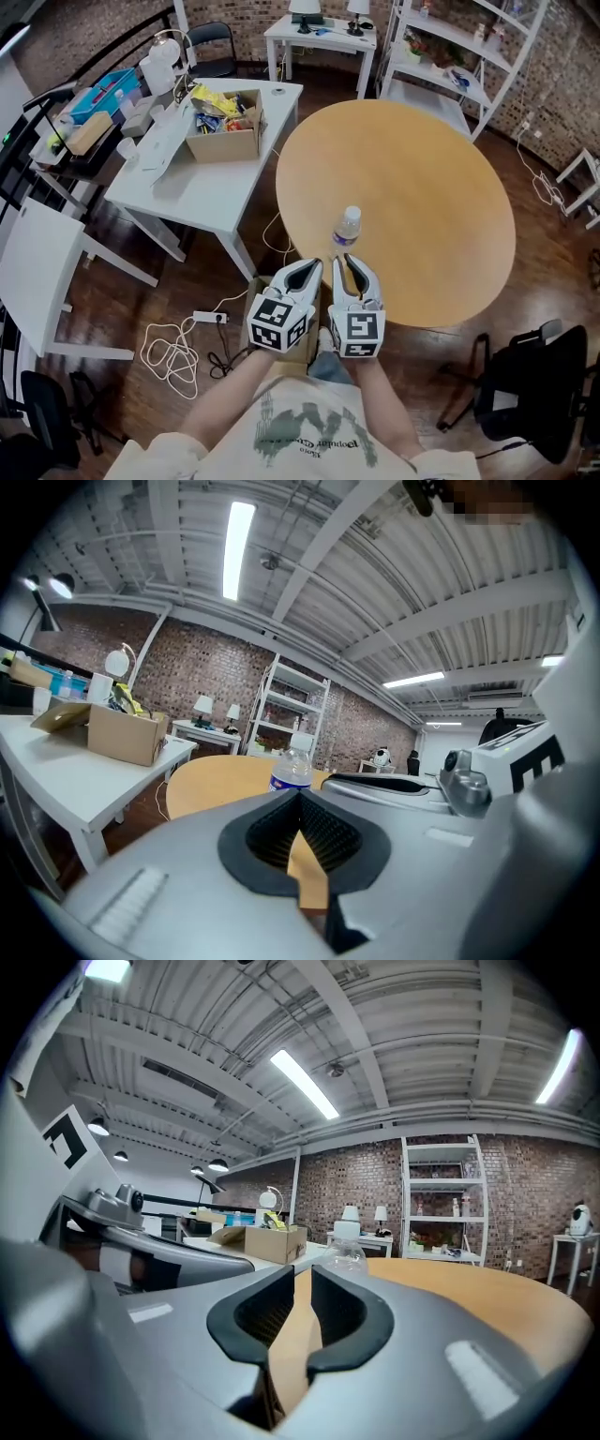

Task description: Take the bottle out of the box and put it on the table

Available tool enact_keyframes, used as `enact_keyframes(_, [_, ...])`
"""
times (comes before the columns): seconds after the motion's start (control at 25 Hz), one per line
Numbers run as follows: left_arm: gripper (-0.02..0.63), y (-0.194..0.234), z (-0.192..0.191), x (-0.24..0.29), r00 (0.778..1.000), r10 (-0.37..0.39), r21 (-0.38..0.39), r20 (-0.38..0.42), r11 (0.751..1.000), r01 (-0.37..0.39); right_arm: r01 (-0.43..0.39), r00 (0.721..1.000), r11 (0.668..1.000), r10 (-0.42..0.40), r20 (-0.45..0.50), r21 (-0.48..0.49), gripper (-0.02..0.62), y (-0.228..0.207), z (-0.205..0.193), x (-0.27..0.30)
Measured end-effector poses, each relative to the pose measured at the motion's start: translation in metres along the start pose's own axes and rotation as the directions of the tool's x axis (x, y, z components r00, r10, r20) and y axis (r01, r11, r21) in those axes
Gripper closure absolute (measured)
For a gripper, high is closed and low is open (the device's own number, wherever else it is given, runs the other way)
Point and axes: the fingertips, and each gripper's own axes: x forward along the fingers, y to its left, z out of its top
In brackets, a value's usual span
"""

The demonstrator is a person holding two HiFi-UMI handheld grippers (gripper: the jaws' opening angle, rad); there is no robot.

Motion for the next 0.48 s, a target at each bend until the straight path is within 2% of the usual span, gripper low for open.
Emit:
enact_keyframes(0.16, [0.624, -0.007, 0.003, -0.014, 1.0, -0.003, 0.008, 0.022, 1.0, 0.003, -0.015, 1.0, 1.0, 0.015, 0.009, 0.005, 0.592, 0.013, 0.009, -0.015])
enact_keyframes(0.48, [0.624, -0.02, 0.011, -0.036, 0.998, -0.006, 0.021, 0.066, 1.0, 0.005, -0.061, 0.998, 0.998, 0.061, 0.011, 0.006, 0.595, 0.032, 0.023, -0.04])
